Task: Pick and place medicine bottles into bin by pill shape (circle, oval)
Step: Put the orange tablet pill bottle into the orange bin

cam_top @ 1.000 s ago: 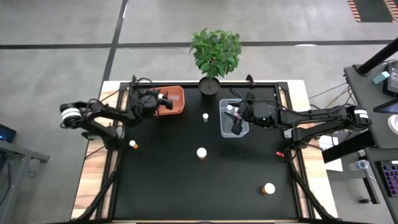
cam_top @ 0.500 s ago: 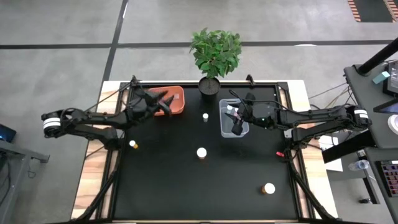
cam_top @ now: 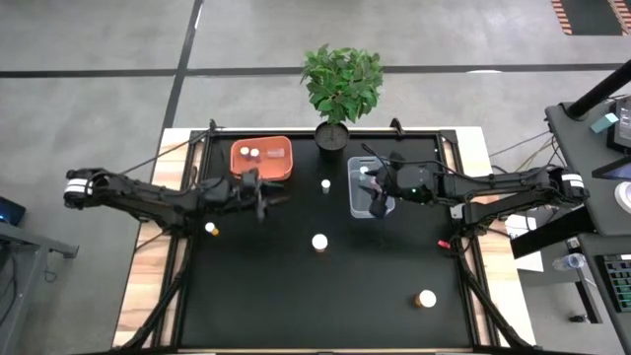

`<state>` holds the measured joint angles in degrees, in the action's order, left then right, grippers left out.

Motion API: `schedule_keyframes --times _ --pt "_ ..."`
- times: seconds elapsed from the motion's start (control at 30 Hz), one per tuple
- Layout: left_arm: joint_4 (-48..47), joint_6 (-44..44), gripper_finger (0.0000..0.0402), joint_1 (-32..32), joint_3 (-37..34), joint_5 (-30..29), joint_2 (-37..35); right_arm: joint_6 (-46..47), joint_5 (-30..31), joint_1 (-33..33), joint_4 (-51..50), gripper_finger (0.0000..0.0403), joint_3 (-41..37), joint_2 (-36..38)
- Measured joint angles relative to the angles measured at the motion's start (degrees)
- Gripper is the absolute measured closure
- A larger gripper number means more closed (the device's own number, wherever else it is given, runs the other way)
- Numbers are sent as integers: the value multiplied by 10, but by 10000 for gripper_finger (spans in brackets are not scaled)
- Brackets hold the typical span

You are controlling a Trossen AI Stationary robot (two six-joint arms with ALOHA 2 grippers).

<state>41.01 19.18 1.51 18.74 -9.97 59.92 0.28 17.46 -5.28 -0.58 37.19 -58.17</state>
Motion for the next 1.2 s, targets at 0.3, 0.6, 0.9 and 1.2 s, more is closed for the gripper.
schedule_keyframes --times 0.3,0.6,0.9,1.2 --pt "0 -11 210 -72 5 0 0 47 -81 47 0 204 13 0" --pt "0 -102 210 -83 5 0 0 93 -80 155 0 204 85 -21" --pt "5 -47 210 -96 20 60 -17 141 -80 202 -166 204 271 -108" --pt "4 -50 210 -121 23 78 -36 372 -86 199 -604 204 493 -221"
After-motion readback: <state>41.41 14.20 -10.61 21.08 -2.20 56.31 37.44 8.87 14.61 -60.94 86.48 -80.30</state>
